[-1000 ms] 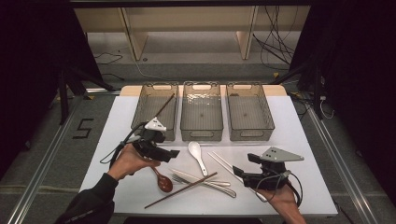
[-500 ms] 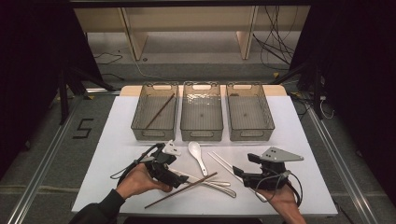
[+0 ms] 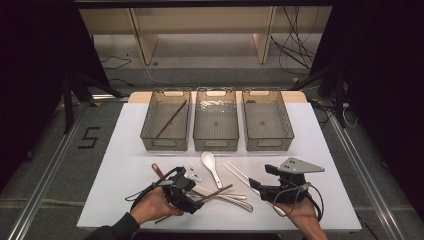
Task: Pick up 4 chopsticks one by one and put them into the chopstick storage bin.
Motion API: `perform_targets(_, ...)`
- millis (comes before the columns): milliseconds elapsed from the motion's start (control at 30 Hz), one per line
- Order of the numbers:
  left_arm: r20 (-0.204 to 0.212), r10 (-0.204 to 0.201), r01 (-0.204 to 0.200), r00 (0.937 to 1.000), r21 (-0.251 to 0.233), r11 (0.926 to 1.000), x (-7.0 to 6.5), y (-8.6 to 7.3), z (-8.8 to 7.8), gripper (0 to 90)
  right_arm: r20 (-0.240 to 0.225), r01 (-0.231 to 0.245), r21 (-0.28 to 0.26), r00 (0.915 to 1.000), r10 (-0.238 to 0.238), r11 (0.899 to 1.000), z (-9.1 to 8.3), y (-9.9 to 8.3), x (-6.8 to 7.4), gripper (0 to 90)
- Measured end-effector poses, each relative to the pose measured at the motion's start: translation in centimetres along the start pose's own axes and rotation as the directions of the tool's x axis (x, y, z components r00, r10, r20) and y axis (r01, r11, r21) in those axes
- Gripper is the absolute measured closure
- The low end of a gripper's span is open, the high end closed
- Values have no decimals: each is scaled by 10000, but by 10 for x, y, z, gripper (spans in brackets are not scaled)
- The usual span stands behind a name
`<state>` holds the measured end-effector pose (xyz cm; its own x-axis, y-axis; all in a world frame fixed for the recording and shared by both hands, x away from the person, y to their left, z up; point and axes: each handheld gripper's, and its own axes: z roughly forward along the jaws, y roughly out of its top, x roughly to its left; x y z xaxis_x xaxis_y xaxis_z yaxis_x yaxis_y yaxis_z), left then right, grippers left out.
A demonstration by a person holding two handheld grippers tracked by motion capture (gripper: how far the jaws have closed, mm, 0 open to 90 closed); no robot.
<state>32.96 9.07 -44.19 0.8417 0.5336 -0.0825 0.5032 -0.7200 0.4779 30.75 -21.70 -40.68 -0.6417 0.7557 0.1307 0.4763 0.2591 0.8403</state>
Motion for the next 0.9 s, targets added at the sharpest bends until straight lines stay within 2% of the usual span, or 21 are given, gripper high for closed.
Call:
perform_targets(100, -12, 147, -147, 9999, 270, 9995, -2, 0, 3, 413, -3, -30, 5, 10000, 30, 10000, 0, 0, 0, 277)
perform_targets(333, 30, 224, -225, 9997, 543, 9983, -5, 0, 10, 517, -2, -3, 10, 10000, 3, 10000, 1, 0, 0, 277)
perform_targets(600, -48, 321, -316, 9995, 852, 9959, -4, -1, 17, 599, -8, 14, 16, 10000, -14, 10000, 0, 0, 0, 277)
perform_targets(700, -192, 443, -422, 9988, 978, 9943, -4, -1, 20, 613, -17, 16, 15, 10000, -16, 10000, 0, 0, 0, 277)
perform_targets(900, -167, 549, -527, 9984, 1101, 9925, -5, -1, 25, 672, -27, 2, 19, 10000, -2, 10000, 1, 0, 1, 277)
